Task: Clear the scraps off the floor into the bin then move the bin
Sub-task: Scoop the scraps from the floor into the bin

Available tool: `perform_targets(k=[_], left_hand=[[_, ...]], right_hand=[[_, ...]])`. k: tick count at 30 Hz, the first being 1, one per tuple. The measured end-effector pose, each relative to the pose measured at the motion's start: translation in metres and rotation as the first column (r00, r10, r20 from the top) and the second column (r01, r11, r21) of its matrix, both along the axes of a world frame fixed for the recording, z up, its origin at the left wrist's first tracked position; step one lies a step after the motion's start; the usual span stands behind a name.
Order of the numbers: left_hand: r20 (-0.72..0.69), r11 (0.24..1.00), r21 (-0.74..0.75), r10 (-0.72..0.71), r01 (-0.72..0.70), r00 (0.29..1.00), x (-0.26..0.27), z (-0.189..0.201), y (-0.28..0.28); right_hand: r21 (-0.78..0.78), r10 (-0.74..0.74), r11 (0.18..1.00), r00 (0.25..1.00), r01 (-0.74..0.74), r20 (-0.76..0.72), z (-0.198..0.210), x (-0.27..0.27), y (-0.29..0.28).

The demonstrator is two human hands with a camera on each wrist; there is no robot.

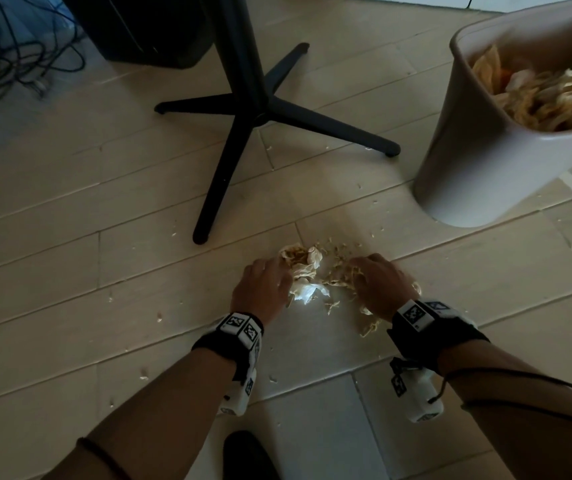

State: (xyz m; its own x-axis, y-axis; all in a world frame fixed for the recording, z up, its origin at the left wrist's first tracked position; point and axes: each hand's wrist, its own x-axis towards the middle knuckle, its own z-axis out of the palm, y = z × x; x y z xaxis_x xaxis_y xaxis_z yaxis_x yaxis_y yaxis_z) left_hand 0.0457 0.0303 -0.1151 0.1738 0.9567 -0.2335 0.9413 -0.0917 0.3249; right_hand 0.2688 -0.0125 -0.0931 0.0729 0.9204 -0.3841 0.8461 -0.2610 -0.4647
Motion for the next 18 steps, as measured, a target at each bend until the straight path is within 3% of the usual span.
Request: perform_targets(k=[5, 10, 15, 18], left_hand=[[0.056, 0.999, 0.034, -0.011, 0.009, 0.998, 0.021, 0.011, 0.02], [0.023, 0.975, -0.179, -0.129, 0.131, 0.991, 0.044, 0.007, 0.036], [-0.011, 0.9, -0.284, -0.347, 0.329, 0.938, 0.078, 0.01, 0.035], [-0.008, 0.86, -0.265, -0.453, 0.435, 0.891, 0.095, 0.009, 0.033]], right_hand=[[0.083, -0.142, 0.986, 0.99, 0.143, -0.021, 0.002, 0.012, -0.013], [-0.111, -0.282, 0.95, 0.954, 0.292, 0.097, 0.005, 0.025, -0.029], [-0.2, -0.239, 0.945, 0.964, 0.259, 0.117, 0.002, 0.013, -0.047], [-0.184, -0.201, 0.957, 0.971, 0.223, 0.133, 0.003, 0.002, -0.05]])
